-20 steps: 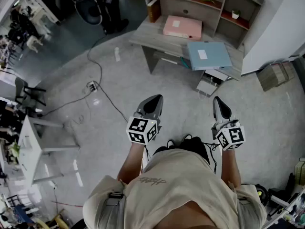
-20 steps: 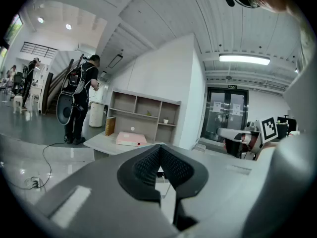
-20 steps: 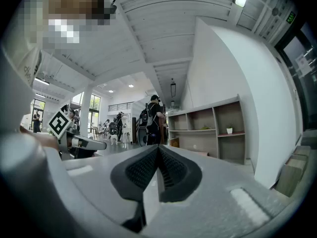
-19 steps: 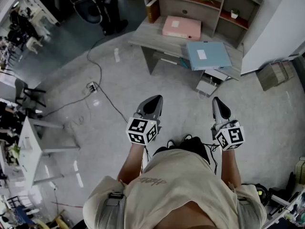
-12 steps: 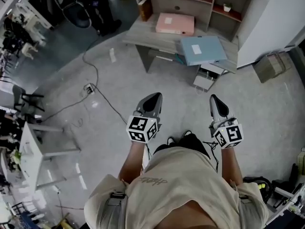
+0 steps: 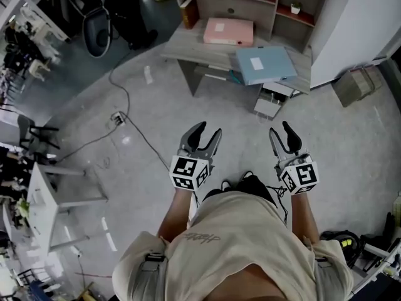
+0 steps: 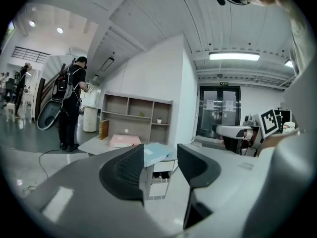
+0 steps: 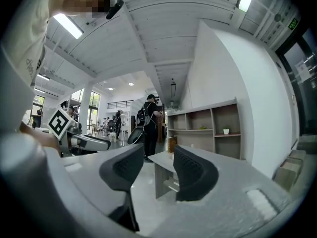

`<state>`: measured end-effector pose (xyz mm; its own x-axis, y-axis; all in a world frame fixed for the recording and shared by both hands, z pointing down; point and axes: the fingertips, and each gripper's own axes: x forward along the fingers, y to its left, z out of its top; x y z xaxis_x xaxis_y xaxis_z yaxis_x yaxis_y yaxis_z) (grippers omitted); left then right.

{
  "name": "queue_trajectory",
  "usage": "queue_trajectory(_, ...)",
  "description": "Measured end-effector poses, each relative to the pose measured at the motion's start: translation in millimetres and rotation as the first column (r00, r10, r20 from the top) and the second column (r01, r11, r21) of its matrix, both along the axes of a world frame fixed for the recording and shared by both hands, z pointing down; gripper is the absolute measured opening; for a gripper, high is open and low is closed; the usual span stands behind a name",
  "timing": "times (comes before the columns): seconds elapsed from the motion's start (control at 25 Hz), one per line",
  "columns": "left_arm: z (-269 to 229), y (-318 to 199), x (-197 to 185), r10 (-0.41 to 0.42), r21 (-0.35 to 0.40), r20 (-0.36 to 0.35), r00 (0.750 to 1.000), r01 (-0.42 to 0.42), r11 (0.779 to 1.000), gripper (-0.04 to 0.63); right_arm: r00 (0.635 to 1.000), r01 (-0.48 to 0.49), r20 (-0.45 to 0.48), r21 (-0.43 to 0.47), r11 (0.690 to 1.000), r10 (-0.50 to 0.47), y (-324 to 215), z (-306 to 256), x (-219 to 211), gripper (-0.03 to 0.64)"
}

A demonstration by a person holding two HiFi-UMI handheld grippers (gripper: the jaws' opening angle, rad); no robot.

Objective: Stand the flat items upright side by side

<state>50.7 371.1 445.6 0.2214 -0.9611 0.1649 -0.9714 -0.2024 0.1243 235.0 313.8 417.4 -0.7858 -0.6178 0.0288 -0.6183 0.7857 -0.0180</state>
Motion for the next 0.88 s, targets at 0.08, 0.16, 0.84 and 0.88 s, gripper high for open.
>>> queue_trajectory(0.08,-1.0,0.3,1.6,0.0,0.004,-0.002,1.0,0.0,1.0,0.244,1.0,-0.005,-0.007,-0.005,1.0,0.005,0.1,1.9,3.3,0.199)
queue_trajectory(0.16,-3.9,0.8,1.4,-0.005,0.013,0.0,1.0,0.005,1.0,0.245,1.0,-0.016,-0.006,-0.007,1.0,0.016,-1.1,1.5,6.4,0.199)
queue_trajectory(0.84,29.4,-30.6,20.3,0.088,-0.078,-0.037,0.995,-0.091,0.993,0.199,0.989,-0.06,-0.142,-0.08,0.995,0.048,-14.1,46.3,19.6,0.199)
queue_trajectory(0.88,31.2,-36.0,19.0,0.091,-0.089,-0.037,0.995,-0.094,0.992,0.199,0.988,-0.059,-0.146,-0.083,0.995,0.046,-19.1,48.8,16.8,0.199)
